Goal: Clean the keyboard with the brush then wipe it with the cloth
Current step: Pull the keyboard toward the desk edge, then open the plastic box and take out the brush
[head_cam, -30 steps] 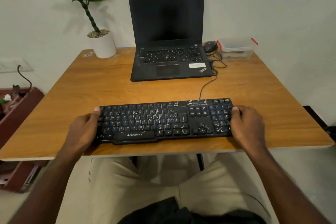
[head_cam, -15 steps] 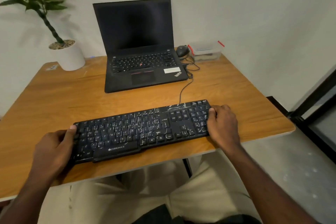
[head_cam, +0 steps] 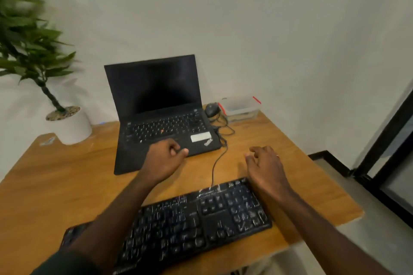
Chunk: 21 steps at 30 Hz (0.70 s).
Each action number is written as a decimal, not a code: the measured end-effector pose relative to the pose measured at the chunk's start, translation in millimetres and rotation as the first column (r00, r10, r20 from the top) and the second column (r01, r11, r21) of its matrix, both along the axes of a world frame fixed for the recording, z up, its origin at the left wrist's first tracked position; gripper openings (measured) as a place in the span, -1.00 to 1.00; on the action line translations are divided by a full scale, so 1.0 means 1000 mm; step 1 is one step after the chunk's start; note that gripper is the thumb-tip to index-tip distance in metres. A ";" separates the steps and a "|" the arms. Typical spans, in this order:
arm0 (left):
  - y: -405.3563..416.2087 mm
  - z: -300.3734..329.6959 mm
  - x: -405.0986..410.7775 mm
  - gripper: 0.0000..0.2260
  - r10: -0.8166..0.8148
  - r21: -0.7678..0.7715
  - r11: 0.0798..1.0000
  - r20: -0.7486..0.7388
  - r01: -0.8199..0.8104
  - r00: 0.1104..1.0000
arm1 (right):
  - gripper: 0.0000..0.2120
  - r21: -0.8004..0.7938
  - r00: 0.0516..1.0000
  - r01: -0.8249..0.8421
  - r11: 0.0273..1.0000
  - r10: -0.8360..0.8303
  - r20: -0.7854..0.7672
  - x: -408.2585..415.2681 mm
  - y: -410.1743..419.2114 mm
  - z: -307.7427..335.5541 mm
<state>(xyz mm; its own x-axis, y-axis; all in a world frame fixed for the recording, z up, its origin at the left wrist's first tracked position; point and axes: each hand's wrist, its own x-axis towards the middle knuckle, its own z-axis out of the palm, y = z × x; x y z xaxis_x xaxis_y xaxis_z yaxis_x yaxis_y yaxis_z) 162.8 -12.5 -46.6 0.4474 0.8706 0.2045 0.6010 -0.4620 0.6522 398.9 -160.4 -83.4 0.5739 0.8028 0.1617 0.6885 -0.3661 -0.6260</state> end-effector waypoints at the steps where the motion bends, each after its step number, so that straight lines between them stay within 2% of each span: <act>1: 0.010 0.002 0.016 -0.85 -0.024 -0.023 0.999 -0.012 0.024 1.000 | -0.59 0.000 1.000 0.001 1.000 -0.001 0.006 0.010 0.010 0.003; 4: 0.037 0.006 0.057 -0.83 -0.070 -0.056 0.996 -0.035 0.068 0.997 | -0.58 -0.024 1.000 0.000 1.000 0.000 0.008 0.042 0.041 0.010; 10: 0.065 0.006 0.121 -0.81 -0.070 -0.152 0.986 0.036 0.074 0.997 | -0.66 -0.012 0.995 0.047 0.999 -0.047 -0.089 0.105 0.105 0.025; 14: 0.077 0.008 0.151 -0.81 -0.076 -0.169 0.982 0.036 0.081 0.996 | -0.67 -0.024 0.937 0.163 0.986 -0.163 -0.309 0.146 0.146 0.028; 16: 0.079 0.010 0.159 -0.81 -0.091 -0.168 0.981 0.048 0.098 0.995 | -0.64 -0.033 0.894 0.256 0.966 -0.250 -0.371 0.160 0.167 0.027; 21: 0.085 0.009 0.163 -0.82 -0.134 -0.186 0.973 0.031 0.137 0.991 | -0.57 -0.082 0.882 0.346 0.935 -0.353 -0.311 0.170 0.200 0.028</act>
<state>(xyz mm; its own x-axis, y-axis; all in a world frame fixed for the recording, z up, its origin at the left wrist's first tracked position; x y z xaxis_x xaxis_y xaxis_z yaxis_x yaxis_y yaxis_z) 325.8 72.8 -37.8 0.5617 0.8257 0.0525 0.5283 -0.4068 0.7453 569.2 40.0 -55.3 0.8354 0.5420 -0.0911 0.2808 -0.5634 -0.7770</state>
